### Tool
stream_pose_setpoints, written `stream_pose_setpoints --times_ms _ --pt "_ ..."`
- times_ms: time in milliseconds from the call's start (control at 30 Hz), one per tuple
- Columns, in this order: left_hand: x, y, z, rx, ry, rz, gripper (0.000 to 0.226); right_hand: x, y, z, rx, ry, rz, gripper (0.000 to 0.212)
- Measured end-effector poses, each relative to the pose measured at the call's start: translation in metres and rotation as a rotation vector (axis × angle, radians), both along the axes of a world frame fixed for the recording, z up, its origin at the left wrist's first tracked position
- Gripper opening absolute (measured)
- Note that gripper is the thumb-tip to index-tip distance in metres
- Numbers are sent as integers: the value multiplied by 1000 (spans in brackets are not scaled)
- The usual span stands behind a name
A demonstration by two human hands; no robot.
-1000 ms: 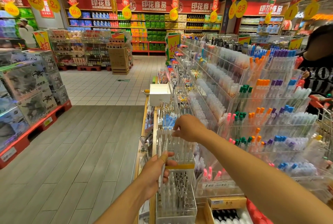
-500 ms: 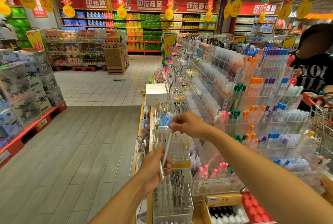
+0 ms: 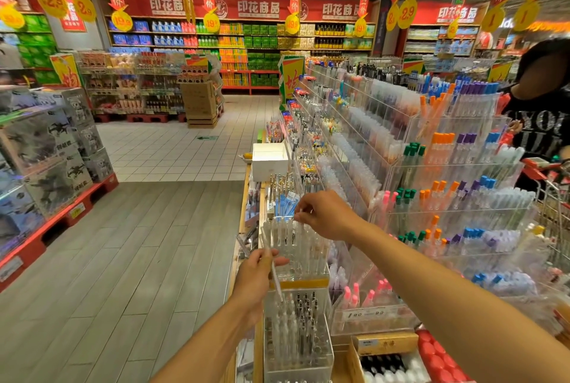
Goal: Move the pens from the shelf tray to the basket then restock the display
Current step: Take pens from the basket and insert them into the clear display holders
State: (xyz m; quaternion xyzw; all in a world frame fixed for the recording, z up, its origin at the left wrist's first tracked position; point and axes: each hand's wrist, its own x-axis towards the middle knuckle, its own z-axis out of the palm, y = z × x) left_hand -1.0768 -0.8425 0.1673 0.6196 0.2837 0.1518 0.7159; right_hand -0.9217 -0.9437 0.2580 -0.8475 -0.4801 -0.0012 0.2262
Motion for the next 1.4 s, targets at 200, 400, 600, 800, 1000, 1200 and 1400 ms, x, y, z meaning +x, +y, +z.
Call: stream_pose_setpoints --times_ms 200,400,600,800,1000,1200,1400 --pt "5 1 2 204 -119 80 8 2 -1 -14 -77 9 -24 13" --pt "14 0 9 494 -97 54 3 3 6 -11 -130 89 -59 12" --pt "24 -3 11 668 -82 -16 8 -2 20 -9 -217 67 -53 15" --pt "31 0 10 763 -5 -115 16 2 16 -13 -189 63 -68 12" --pt "33 -2 -2 804 51 -119 23 7 11 -19 -137 107 -68 16" --pt "36 -1 -4 783 50 -135 17 10 7 -24 -71 193 -66 22" --pt "40 -5 -5 754 60 -120 4 5 6 -23 -92 182 -54 29"
